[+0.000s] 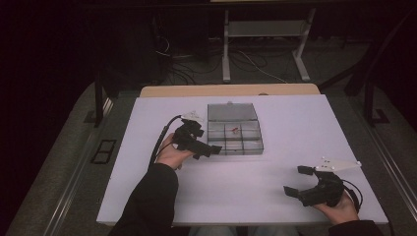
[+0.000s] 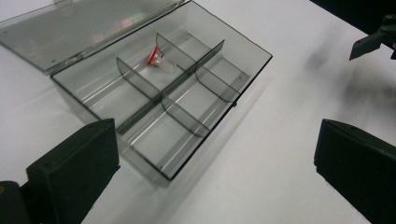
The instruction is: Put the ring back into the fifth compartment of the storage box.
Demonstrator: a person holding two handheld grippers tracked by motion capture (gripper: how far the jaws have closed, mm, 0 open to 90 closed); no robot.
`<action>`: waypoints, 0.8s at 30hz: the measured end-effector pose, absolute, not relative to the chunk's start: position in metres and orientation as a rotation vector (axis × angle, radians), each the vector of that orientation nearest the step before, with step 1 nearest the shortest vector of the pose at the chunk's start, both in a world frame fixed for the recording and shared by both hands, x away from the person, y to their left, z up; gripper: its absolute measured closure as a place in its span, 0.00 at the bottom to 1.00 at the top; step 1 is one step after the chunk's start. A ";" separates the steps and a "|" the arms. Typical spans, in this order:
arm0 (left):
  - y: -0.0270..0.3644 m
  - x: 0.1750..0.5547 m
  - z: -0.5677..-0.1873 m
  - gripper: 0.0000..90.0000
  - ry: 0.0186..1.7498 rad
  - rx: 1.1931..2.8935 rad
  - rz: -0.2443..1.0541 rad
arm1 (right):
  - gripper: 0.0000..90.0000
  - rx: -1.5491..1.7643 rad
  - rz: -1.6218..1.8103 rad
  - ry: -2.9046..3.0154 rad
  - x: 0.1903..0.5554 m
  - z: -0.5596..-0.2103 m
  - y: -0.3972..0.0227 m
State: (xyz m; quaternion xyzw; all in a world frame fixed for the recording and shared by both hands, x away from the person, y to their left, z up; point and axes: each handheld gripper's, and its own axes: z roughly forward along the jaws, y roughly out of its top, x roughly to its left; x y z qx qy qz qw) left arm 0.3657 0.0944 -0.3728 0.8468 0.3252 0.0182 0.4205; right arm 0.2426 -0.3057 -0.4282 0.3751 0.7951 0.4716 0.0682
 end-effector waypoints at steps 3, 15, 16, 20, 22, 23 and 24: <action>0.101 0.361 -0.375 0.00 0.825 2.108 0.052 | 0.00 1.131 1.421 2.393 0.243 -0.428 -0.306; 0.122 0.340 -0.384 0.00 0.846 2.059 0.073 | 0.00 1.139 1.417 2.392 0.243 -0.429 -0.306; 0.122 0.339 -0.384 0.00 0.847 2.054 0.074 | 0.00 1.139 1.417 2.392 0.243 -0.429 -0.306; 0.129 0.332 -0.387 0.00 0.845 2.045 0.079 | 0.00 1.141 1.417 2.390 0.243 -0.429 -0.306; 0.132 0.328 -0.390 0.00 0.855 2.047 0.085 | 0.00 1.142 1.418 2.390 0.243 -0.429 -0.306; 0.134 0.326 -0.392 0.00 0.858 2.044 0.087 | 0.00 1.143 1.417 2.389 0.243 -0.429 -0.306; 0.137 0.324 -0.394 0.00 0.863 2.045 0.090 | 0.00 1.144 1.418 2.389 0.243 -0.429 -0.306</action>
